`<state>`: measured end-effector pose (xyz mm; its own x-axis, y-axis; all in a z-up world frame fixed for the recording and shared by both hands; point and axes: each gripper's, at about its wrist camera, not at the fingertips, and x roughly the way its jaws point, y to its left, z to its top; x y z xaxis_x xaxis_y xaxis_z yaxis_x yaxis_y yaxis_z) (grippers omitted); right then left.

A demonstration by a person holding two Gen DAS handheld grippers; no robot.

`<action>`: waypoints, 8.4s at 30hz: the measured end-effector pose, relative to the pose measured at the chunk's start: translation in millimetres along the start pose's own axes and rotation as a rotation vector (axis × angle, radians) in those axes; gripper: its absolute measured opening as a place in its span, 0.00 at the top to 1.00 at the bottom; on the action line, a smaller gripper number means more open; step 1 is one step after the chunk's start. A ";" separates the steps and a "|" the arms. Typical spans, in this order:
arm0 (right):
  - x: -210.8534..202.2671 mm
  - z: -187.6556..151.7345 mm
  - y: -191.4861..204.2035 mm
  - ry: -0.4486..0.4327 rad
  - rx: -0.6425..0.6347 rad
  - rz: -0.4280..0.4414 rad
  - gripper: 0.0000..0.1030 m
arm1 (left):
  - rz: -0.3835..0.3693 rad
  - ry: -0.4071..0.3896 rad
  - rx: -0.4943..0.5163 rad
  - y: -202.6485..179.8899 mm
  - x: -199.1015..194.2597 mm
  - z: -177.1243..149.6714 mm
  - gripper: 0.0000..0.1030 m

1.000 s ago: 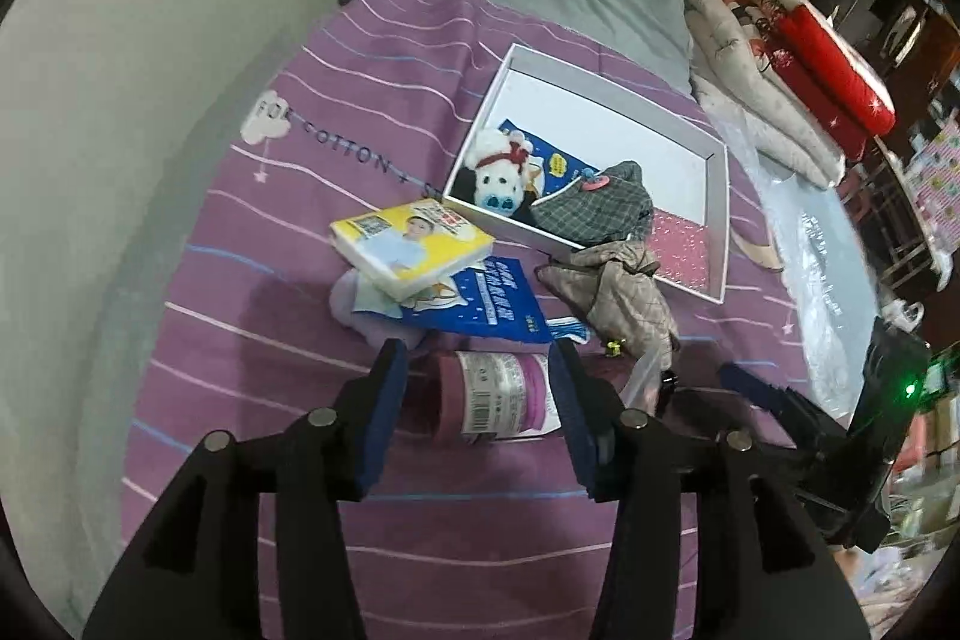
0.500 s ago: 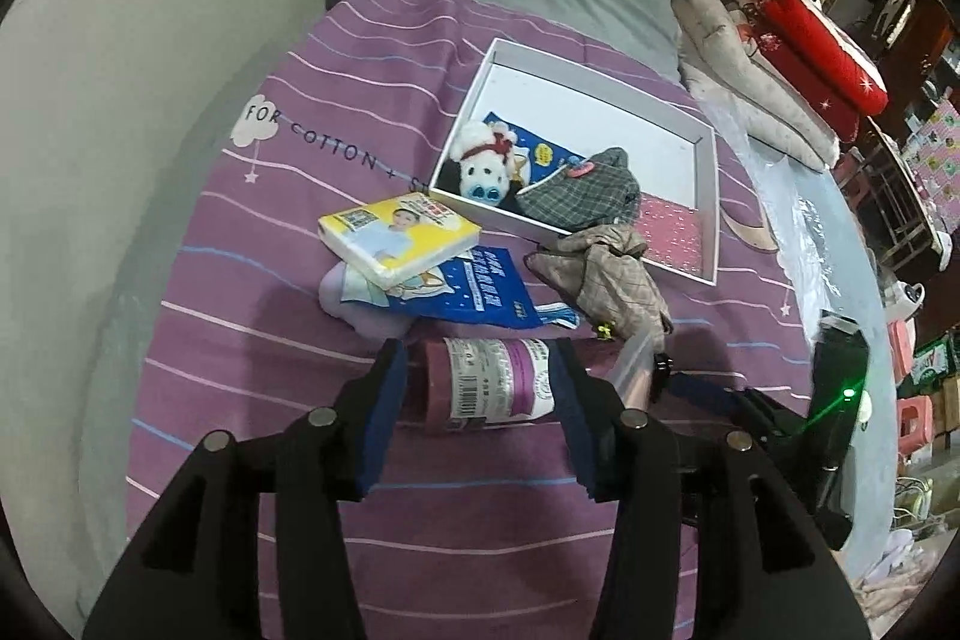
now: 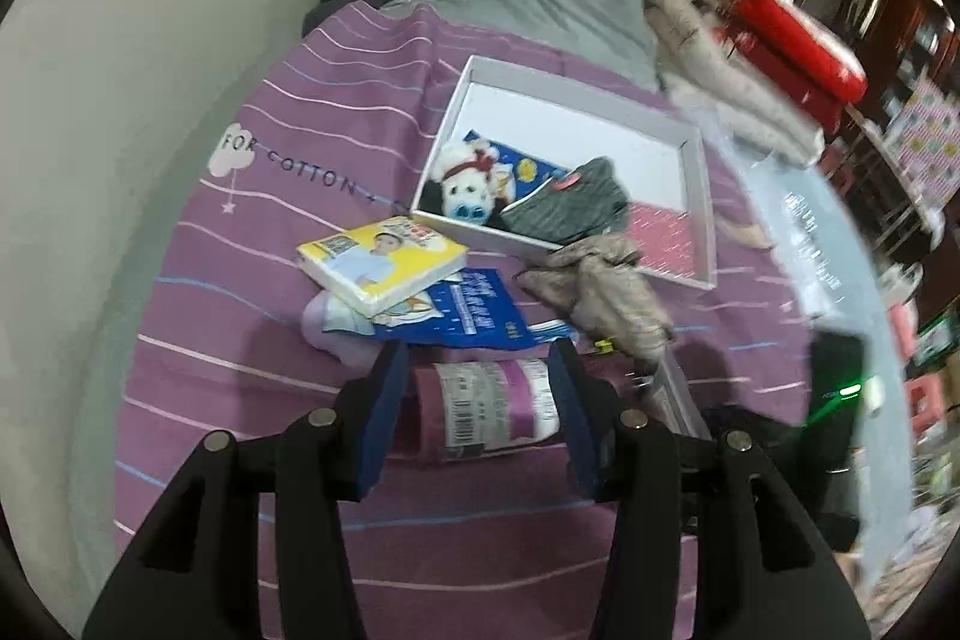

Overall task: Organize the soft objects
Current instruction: 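Grasp the clear bag with beige pad with the right tool while the left tool reaches the pink bottle, then grasp the beige checked cloth with the left tool while the right tool holds the clear bag, then carry the checked cloth and clear bag over the white box and open both tools, then move both tools back over the yellow printed box and pink bottle, then grasp the yellow printed box with the right tool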

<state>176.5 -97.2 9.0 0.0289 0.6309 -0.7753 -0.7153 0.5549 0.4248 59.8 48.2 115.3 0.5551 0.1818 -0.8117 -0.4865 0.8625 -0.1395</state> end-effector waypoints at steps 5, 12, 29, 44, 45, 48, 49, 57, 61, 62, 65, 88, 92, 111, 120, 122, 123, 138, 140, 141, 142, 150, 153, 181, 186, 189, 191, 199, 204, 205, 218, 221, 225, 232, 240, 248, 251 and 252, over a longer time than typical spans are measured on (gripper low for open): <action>-9.6 -1.0 -1.1 -0.019 0.011 -0.020 0.54 | -0.014 -0.013 0.058 -12.1 7.8 -5.3 0.51; -23.1 -3.7 -10.5 -0.042 0.050 -0.033 0.93 | -0.072 0.030 0.049 -16.8 23.6 -10.3 0.51; -46.2 -7.8 -35.5 -0.125 0.178 0.060 0.95 | -0.250 -0.004 0.113 -41.8 33.8 -14.6 0.44; -66.3 -9.0 -55.8 -0.208 0.254 0.064 0.95 | -0.279 0.064 0.060 -53.0 88.0 19.2 0.44; -65.8 -8.3 -57.3 -0.206 0.258 0.071 0.95 | -0.278 0.070 0.066 -55.8 92.0 20.0 0.44; -65.3 -7.6 -59.4 -0.210 0.269 0.075 0.95 | -0.243 0.081 0.092 -64.6 102.6 23.5 0.44; -65.1 -7.7 -60.1 -0.209 0.269 0.079 0.95 | -0.242 0.086 0.089 -65.8 106.1 25.0 0.44; -61.0 -9.0 -61.0 -0.194 0.272 0.078 0.95 | -0.237 0.144 0.023 -59.7 134.6 26.6 0.56; -60.7 -8.2 -60.3 -0.195 0.273 0.078 0.95 | -0.236 0.124 0.027 -57.6 126.6 19.7 0.61; -60.8 -7.9 -60.7 -0.196 0.275 0.078 0.95 | -0.235 0.116 0.023 -56.0 122.3 18.0 0.61; -61.9 -8.0 -62.1 -0.198 0.279 0.077 0.95 | -0.237 0.092 0.019 -53.3 111.8 14.3 0.62; -58.6 28.5 -42.2 -0.166 0.238 0.124 0.95 | -0.223 0.012 0.080 -27.2 45.6 46.0 0.62; -66.3 58.0 -48.6 -0.181 0.242 0.150 0.95 | -0.150 -0.006 0.097 -19.0 43.4 76.2 0.62; -37.3 148.5 -89.2 -0.256 0.240 0.145 0.95 | 0.048 0.157 0.052 -35.2 158.3 171.4 0.62; -11.9 154.6 -107.4 -0.282 0.256 0.035 0.95 | -0.007 0.152 0.064 -49.8 189.5 188.5 0.62; -7.3 155.0 -110.5 -0.297 0.266 0.008 0.95 | -0.044 0.209 0.051 -52.5 204.1 189.0 0.62; -5.7 155.3 -112.3 -0.301 0.270 0.003 0.95 | -0.019 0.212 0.047 -54.2 211.7 188.7 0.62; 19.2 174.9 -124.2 -0.376 0.328 -0.010 0.92 | 0.073 0.168 0.059 -59.1 219.2 196.2 0.50; 17.8 174.3 -116.4 -0.347 0.286 -0.063 0.87 | 0.027 0.163 0.063 -58.2 214.2 190.7 0.47; 16.5 173.9 -111.7 -0.333 0.262 -0.085 0.80 | -0.005 0.165 0.054 -56.5 211.2 186.9 0.45; 15.3 173.4 -106.1 -0.320 0.235 -0.103 0.71 | -0.032 0.168 0.042 -54.6 208.1 183.3 0.44; -22.1 167.6 -68.6 -0.368 0.041 -0.425 0.19 | -0.074 0.108 0.007 -45.5 165.8 174.7 0.44; -37.2 166.1 -60.4 -0.359 0.049 -0.380 0.19 | -0.060 0.077 0.012 -46.1 145.0 174.9 0.44; -49.5 122.3 -8.7 -0.306 0.453 -0.286 0.19 | -0.080 0.029 -0.072 23.0 74.1 77.6 0.44; -30.6 105.8 -16.3 -0.259 0.518 -0.170 0.19 | -0.024 0.064 -0.115 38.2 79.3 61.2 0.44; -19.8 103.8 -10.6 -0.190 0.475 -0.210 0.19 | 0.010 0.073 -0.133 44.2 75.4 55.9 0.44; -14.7 102.8 -6.1 -0.146 0.438 -0.228 0.21 | -0.018 0.100 -0.149 50.0 73.8 50.7 0.44; 11.8 93.8 -7.9 0.055 0.501 -0.049 0.56 | -0.087 0.202 -0.262 65.5 71.8 43.0 0.44; 23.1 88.2 -6.2 0.127 0.513 -0.031 0.56 | -0.140 0.211 -0.357 79.1 62.0 40.7 0.45; 23.4 87.8 -6.4 0.130 0.510 -0.026 0.56 | -0.133 0.205 -0.361 80.3 59.6 41.2 0.45; 28.9 83.4 -13.3 0.168 0.503 -0.005 0.71 | -0.067 0.312 -0.382 99.6 76.7 30.4 0.44; 31.3 82.3 -17.1 0.181 0.510 0.005 0.71 | -0.075 0.353 -0.372 101.0 86.9 26.1 0.45; 35.5 80.5 -21.8 0.194 0.523 0.015 0.71 | -0.114 0.349 -0.418 105.3 90.7 22.2 0.44; 52.9 76.5 -24.9 0.242 0.544 0.093 0.71 | -0.140 0.317 -0.458 105.0 87.4 22.4 0.50; 55.7 68.3 -40.8 0.254 0.589 0.106 0.80 | -0.129 0.309 -0.482 109.4 84.3 22.9 0.59; 33.5 73.2 -37.0 0.199 0.569 0.104 0.81 | -0.109 0.318 -0.483 114.1 81.2 22.4 0.59; 24.2 77.3 -27.5 0.155 0.548 0.151 0.80 | -0.093 0.290 -0.491 119.2 74.0 23.0 0.59; 23.3 78.4 -24.5 0.143 0.539 0.158 0.80 | -0.106 0.277 -0.502 121.8 72.1 23.2 0.59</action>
<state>249.5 -53.6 17.2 -0.1712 0.6698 -0.7225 -0.2452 0.6813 0.6897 56.2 177.3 53.0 0.4536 -0.0819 -0.8874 -0.7361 0.5270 -0.4248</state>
